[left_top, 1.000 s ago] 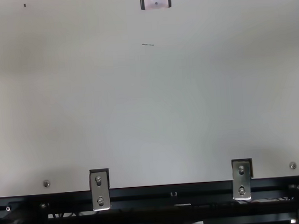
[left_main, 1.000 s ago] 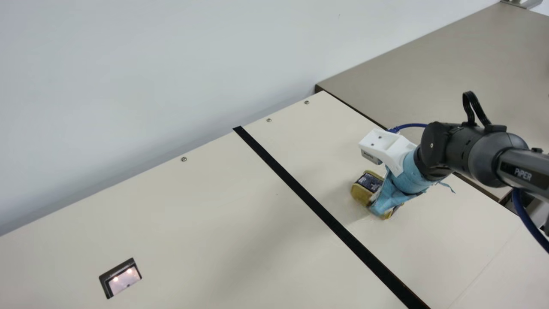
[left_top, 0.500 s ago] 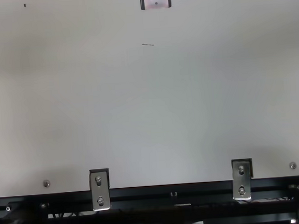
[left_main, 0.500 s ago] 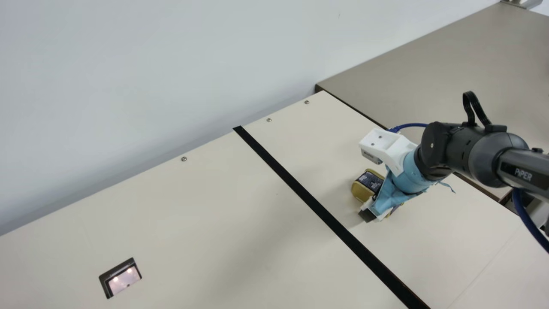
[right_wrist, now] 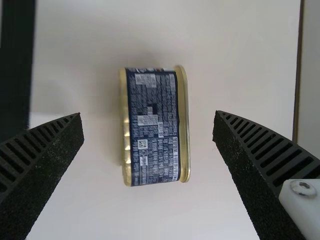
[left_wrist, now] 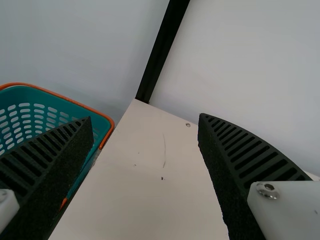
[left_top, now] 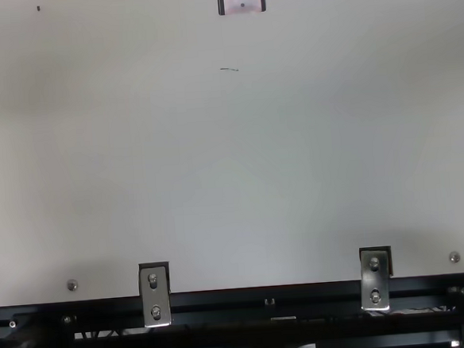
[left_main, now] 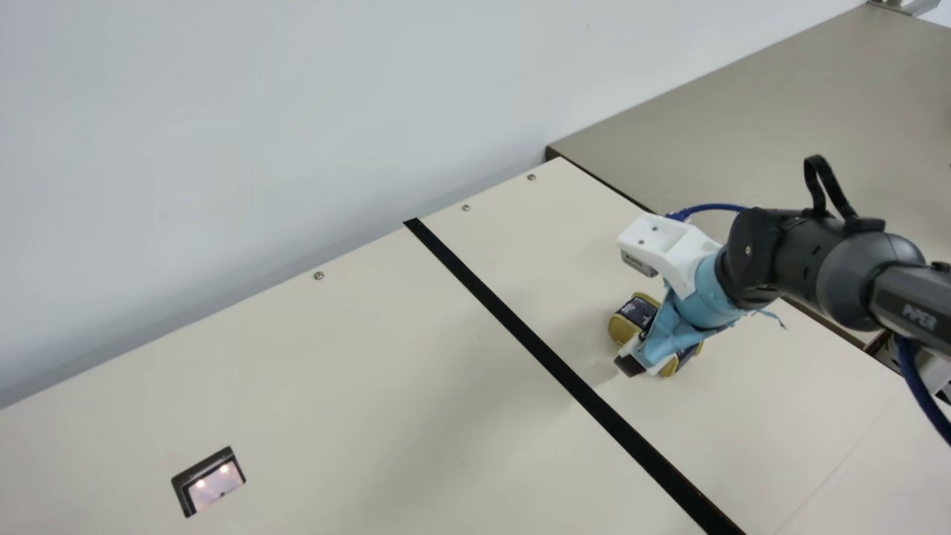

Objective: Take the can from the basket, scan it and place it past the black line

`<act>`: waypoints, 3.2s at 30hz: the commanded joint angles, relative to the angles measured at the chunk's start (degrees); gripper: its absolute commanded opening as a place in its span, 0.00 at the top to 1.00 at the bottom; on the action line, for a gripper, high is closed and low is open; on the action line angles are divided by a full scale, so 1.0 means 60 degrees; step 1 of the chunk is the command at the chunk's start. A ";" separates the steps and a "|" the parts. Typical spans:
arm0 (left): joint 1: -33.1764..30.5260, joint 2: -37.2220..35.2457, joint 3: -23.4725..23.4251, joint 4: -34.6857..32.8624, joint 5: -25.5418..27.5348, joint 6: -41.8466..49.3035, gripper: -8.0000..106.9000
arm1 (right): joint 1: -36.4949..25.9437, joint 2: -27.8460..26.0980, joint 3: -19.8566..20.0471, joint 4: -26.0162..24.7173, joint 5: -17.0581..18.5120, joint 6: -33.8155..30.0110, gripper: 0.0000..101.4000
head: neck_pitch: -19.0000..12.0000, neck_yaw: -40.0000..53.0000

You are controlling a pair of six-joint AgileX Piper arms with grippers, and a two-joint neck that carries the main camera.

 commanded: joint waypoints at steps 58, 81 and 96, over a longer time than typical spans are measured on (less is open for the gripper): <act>0.0000 0.0000 0.0000 0.0000 0.0000 0.0000 0.15 | -0.0852 -0.6010 0.3105 1.1673 0.2972 -0.6239 0.00 | -0.0354 -0.0272; 0.0000 0.0000 0.0000 0.0000 0.0000 0.0000 0.15 | -0.0852 -0.6010 0.3105 1.1673 0.2972 -0.6239 0.00 | -0.0354 0.5498; 0.0274 0.0153 -0.0082 -0.1489 -0.0420 0.1591 0.15 | -0.0447 -0.6554 0.2996 1.1670 0.2854 -0.5310 0.00 | -0.0354 0.5559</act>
